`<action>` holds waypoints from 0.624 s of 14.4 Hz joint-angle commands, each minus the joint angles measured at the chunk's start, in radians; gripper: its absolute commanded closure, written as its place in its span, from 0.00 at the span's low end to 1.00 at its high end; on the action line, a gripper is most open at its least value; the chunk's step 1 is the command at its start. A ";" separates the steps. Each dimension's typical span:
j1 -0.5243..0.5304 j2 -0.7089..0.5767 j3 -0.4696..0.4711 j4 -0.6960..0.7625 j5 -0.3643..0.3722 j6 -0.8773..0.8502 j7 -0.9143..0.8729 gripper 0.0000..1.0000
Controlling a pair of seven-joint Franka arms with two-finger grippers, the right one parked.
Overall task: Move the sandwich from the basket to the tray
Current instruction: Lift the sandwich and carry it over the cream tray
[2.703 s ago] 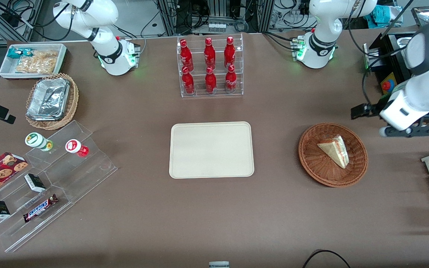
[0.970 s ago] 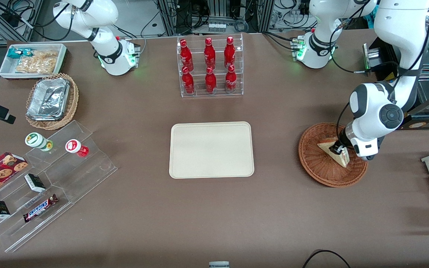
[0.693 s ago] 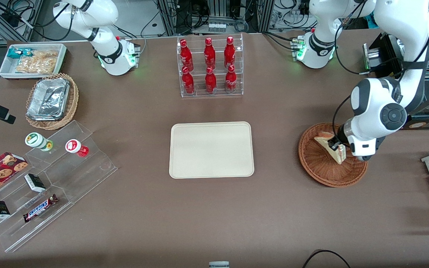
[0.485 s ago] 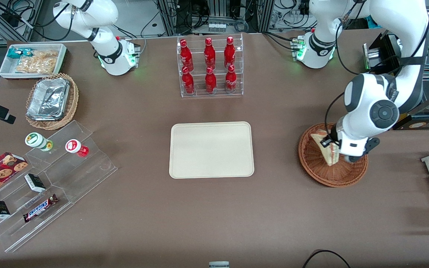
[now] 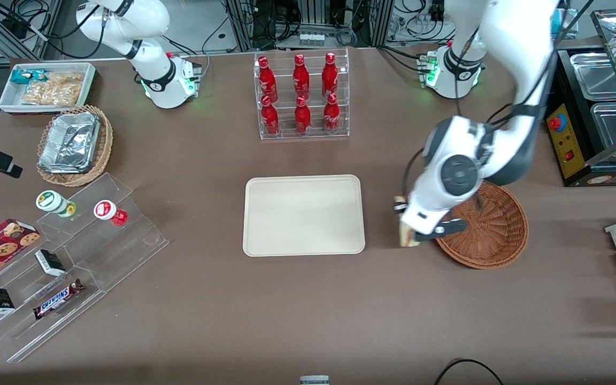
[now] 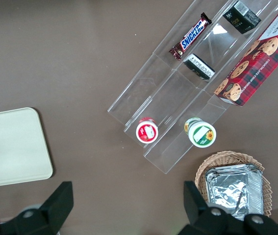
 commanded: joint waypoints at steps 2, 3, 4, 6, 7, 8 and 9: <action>-0.130 0.163 0.012 0.224 -0.036 -0.040 -0.129 0.93; -0.167 0.198 0.012 0.266 -0.035 -0.038 -0.171 0.93; -0.190 0.232 0.012 0.301 -0.036 -0.035 -0.202 0.93; -0.235 0.301 0.012 0.382 -0.035 -0.030 -0.237 0.93; -0.253 0.336 0.012 0.425 -0.033 -0.030 -0.257 0.93; -0.276 0.367 0.014 0.462 -0.027 -0.032 -0.290 0.93; -0.290 0.387 0.014 0.479 -0.025 -0.032 -0.311 0.93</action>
